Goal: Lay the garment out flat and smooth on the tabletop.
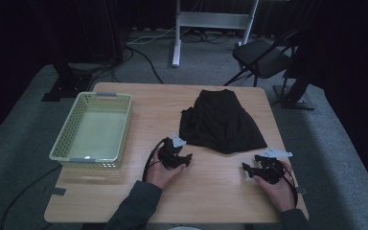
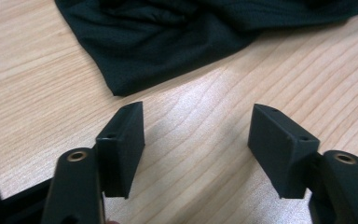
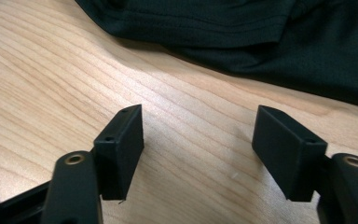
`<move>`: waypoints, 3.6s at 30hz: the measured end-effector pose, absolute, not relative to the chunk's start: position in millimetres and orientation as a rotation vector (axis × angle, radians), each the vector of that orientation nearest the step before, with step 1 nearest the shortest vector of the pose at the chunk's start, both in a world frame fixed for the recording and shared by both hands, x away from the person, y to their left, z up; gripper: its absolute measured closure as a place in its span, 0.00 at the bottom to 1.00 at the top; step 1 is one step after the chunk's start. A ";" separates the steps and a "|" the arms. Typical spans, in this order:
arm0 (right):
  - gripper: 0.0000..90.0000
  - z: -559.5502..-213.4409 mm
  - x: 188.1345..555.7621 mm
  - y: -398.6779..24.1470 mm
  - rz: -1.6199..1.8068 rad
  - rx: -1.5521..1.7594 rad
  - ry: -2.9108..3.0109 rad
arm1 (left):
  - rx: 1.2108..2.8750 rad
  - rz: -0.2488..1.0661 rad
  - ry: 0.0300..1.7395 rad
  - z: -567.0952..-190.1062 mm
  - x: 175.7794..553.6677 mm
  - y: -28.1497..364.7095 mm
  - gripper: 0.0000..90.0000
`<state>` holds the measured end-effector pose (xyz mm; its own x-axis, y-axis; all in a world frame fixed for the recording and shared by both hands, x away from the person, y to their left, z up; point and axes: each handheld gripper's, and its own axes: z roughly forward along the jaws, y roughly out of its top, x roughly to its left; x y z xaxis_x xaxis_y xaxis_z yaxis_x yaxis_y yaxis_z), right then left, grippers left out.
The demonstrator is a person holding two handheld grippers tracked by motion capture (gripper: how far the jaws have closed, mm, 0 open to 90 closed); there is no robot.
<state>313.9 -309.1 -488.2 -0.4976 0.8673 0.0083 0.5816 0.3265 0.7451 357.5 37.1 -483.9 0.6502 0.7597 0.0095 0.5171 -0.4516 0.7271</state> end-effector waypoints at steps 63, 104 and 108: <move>0.75 -454.5 367.7 -322.0 1.048 1.387 2.071 | 2.074 0.307 1.026 -483.8 362.5 47.2 0.34; 0.76 -476.3 433.7 -313.6 0.948 1.606 2.031 | 2.074 0.309 1.026 -483.8 362.3 46.9 0.34; 0.94 -472.9 434.6 -309.5 0.895 1.563 2.061 | 2.074 0.309 1.027 -483.8 362.4 47.0 0.34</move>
<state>434.6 -309.5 -472.9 -0.2934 0.9540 0.0624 0.6967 0.1686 0.6973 362.4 47.0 -483.8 0.6430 0.7565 -0.1191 0.5656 -0.3643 0.7398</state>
